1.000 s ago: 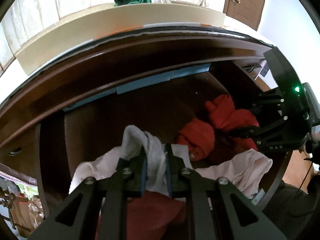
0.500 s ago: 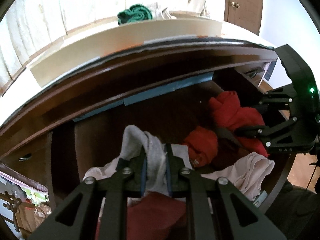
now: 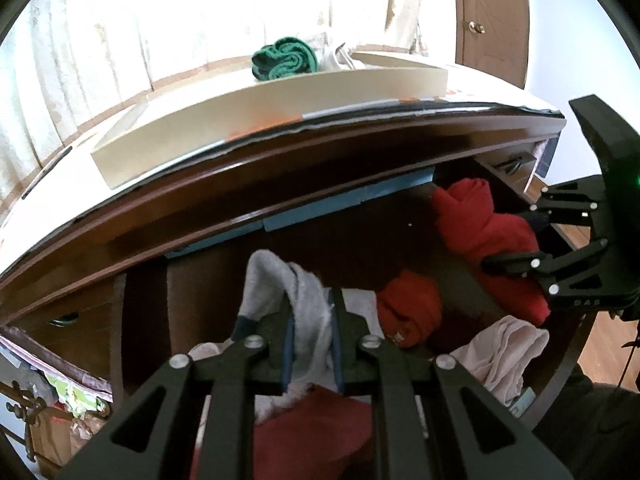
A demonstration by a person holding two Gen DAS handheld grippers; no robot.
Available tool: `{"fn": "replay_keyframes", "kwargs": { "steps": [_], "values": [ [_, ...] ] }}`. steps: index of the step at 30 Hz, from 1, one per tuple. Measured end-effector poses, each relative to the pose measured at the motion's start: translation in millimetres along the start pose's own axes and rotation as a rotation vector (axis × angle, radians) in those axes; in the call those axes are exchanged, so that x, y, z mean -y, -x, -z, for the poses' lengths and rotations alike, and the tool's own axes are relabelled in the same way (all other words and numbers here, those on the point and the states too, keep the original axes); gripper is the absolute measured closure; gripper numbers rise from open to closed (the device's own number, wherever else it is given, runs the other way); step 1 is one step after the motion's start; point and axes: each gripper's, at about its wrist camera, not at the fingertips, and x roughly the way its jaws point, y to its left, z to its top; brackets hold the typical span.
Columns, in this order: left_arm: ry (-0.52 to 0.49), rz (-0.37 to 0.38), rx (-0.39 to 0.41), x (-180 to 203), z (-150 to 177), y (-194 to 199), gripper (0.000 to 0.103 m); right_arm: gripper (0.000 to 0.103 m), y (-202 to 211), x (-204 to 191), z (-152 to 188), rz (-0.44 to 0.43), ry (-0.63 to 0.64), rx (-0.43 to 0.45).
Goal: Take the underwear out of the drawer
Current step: 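Close the right gripper on the red sock and lift both out of the drawer, then raise the grey and red socks above the dresser top toward the tray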
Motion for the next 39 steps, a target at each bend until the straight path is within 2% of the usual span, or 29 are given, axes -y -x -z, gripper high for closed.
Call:
{"fn": "replay_keyframes", "kwargs": {
  "steps": [12,17,26,39],
  "values": [
    [0.022,-0.049,0.036,-2,0,7,0.091,0.064,20,9,1,0.004,-0.027,0.094],
    [0.04,-0.066,0.075,-3,1,18,0.091,0.064,27,13,3,0.009,-0.045,0.134],
    [0.056,-0.073,0.127,-3,-3,33,0.091,0.064,32,14,1,0.029,-0.072,0.163],
    [0.072,-0.08,0.168,-2,-13,43,0.091,0.064,57,10,-11,0.079,-0.073,0.264]
  ]
}}
